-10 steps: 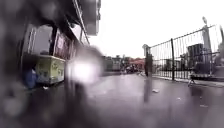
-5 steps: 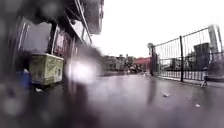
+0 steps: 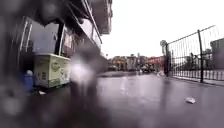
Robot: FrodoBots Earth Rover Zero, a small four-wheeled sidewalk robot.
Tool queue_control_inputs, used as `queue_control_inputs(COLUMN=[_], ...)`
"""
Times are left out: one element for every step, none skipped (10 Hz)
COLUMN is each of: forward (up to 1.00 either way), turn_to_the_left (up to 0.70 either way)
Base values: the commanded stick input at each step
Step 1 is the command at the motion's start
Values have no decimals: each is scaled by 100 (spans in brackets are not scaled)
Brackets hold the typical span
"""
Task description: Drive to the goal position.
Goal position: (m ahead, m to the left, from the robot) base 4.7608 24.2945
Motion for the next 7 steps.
queue_control_inputs(forward=[100,100,100,100,100,100,100], turn_to_the_left=[0,0,0,0,0,0,0])
